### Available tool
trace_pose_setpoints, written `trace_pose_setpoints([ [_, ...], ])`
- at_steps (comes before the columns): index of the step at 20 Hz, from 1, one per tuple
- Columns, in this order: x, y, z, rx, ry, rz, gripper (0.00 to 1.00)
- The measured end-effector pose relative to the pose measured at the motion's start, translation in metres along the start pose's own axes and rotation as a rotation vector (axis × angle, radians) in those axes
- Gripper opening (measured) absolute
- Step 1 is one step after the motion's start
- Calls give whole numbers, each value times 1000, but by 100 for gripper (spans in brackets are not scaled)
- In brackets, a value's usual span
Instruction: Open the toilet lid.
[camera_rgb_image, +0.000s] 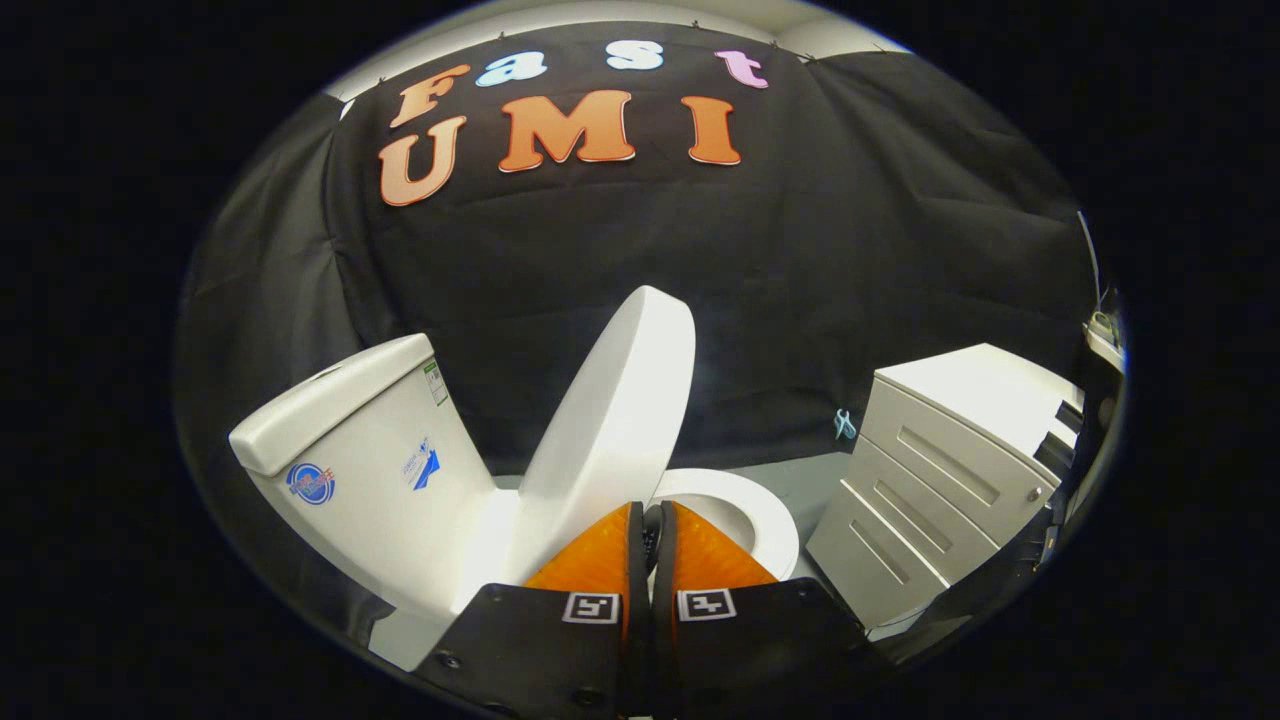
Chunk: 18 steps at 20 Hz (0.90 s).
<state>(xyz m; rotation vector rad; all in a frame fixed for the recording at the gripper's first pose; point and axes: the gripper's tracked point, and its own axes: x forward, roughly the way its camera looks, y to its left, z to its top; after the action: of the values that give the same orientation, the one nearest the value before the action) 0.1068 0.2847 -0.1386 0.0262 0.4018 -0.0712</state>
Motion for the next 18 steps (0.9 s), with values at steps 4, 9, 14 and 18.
trace_pose_setpoints([
  [4,-7,24,11,-42,-32,-1,8],
  [9,-20,58,21,-129,-76,-5,8],
  [14,-27,97,31,-163,-117,22,8],
  [18,-30,125,36,-160,-138,51,8],
])
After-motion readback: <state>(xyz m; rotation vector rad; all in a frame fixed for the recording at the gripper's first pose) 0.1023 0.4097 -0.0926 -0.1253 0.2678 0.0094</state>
